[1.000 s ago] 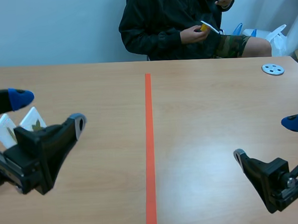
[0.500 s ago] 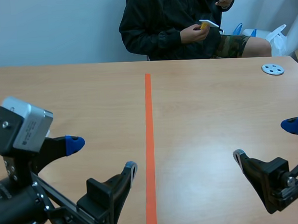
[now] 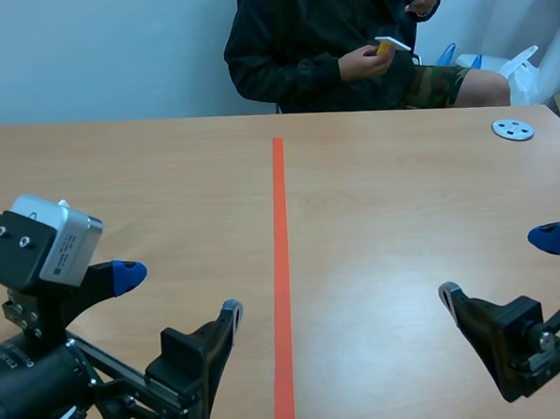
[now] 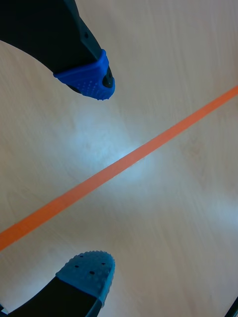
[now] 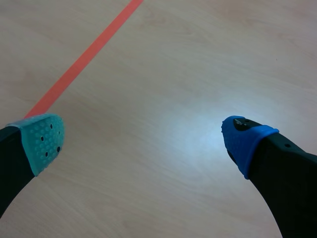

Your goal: Sort the leaf by its shape. The table is split by an orange tape line. A compound leaf with several leaflets goes to the left side, a simple leaf with one blade goes to the right side. Return to the home posture when a red brick is placed on the table.

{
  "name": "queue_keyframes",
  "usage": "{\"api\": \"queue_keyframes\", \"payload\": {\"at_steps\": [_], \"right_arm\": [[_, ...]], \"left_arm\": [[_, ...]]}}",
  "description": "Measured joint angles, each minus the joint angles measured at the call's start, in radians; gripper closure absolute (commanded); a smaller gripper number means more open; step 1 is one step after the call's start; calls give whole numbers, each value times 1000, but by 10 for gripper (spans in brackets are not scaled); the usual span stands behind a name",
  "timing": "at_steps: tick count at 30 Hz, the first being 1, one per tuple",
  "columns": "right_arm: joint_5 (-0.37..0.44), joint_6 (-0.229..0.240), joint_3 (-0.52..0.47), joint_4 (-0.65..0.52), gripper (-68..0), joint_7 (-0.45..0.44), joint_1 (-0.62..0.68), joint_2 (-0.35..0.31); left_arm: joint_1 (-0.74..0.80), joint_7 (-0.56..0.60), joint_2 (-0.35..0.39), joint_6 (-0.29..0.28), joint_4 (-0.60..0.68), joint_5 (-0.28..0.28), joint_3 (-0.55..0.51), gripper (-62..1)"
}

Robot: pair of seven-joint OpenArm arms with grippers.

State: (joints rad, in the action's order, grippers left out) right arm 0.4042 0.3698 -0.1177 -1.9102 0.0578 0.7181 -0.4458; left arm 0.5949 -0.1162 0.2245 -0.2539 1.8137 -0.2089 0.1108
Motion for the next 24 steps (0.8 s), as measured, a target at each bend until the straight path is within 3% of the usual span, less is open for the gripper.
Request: {"api": "queue_keyframes", "payload": {"at_steps": [24], "right_arm": [[-4, 0, 0, 0, -679, 0, 0, 0]], "left_arm": [[0, 0, 11, -1, 0, 0, 0, -623]]}}
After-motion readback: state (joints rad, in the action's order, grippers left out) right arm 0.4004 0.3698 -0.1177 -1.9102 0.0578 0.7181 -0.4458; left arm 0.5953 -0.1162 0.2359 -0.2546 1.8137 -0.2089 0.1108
